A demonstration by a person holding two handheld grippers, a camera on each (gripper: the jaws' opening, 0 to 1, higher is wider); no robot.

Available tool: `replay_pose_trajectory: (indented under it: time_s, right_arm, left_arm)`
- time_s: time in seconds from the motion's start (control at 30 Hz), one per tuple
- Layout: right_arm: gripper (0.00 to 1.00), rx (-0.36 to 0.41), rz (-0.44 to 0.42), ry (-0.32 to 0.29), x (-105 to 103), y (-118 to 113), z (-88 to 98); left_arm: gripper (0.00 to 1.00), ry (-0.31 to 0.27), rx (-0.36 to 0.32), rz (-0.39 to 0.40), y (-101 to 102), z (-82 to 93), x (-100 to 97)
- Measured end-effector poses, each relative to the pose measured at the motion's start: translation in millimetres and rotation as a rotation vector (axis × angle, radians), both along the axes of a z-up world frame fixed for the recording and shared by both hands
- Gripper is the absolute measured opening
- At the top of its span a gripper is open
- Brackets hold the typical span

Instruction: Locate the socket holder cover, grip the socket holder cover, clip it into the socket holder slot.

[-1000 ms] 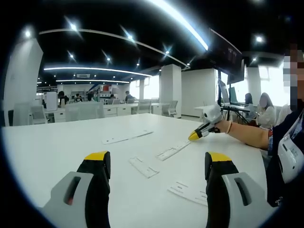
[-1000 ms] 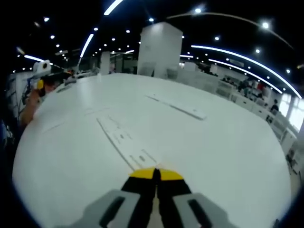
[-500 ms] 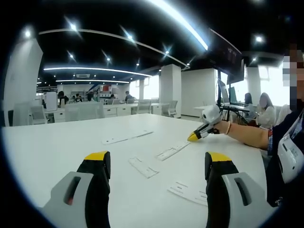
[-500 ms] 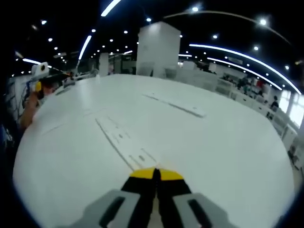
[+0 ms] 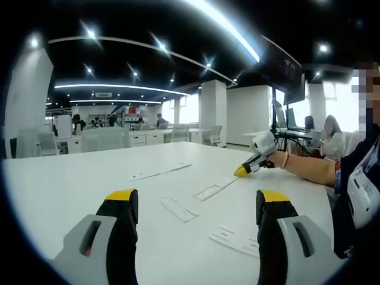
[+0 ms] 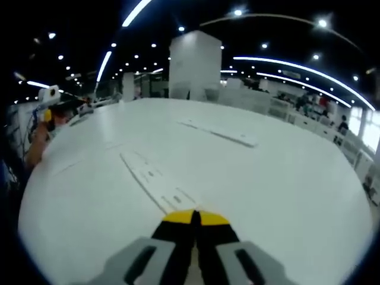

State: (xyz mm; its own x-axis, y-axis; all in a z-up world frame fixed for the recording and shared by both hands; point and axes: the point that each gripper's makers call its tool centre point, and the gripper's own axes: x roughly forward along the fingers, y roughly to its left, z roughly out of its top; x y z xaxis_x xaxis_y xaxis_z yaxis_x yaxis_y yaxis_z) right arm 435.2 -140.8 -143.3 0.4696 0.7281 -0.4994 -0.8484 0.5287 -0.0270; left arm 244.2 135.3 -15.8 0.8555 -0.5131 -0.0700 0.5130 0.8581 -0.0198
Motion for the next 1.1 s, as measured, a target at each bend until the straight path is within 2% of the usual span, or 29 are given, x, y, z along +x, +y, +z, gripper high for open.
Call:
replay_pose_trajectory:
  time_s: [0.53,1.1]
  right_arm:
    - [0.04,0.009,0.001,-0.005,-7.8,5.4,0.4]
    - [0.04,0.000,0.001,-0.020,-2.4,5.9,0.6]
  left_arm:
    - [0.81,0.005,0.006,0.001,1.5,-1.2,-0.2]
    - [0.81,0.011,0.013,-0.002,-0.2,-3.8,0.0]
